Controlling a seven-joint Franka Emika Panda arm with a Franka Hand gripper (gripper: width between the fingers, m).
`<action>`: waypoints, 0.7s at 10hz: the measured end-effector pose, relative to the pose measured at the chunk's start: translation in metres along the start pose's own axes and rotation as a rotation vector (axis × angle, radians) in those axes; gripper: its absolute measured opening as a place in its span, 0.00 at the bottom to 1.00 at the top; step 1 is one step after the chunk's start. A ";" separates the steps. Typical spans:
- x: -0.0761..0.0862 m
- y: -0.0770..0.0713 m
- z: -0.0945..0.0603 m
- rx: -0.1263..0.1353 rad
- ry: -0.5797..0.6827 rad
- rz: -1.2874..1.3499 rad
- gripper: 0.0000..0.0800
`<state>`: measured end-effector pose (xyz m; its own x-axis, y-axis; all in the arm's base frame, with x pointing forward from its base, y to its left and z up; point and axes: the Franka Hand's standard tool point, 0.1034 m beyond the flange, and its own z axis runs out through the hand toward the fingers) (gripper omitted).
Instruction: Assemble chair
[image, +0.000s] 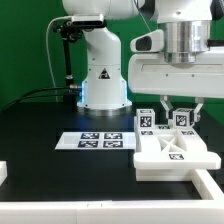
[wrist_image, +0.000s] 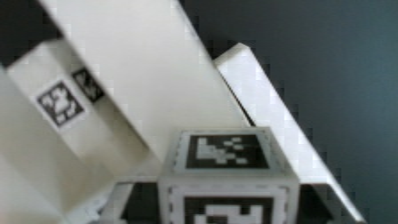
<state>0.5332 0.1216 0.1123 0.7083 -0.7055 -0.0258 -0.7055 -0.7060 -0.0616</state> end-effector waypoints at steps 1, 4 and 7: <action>0.000 0.000 0.001 0.006 -0.004 0.046 0.36; -0.002 -0.001 0.001 0.021 -0.023 0.315 0.36; -0.002 0.000 0.002 0.036 -0.061 0.591 0.36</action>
Offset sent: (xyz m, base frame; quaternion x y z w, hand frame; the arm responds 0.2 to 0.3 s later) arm 0.0000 0.0000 0.0000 0.0000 0.0000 0.1296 0.9916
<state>0.5322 0.1229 0.1105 0.1965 -0.9727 -0.1232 -0.9801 -0.1913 -0.0529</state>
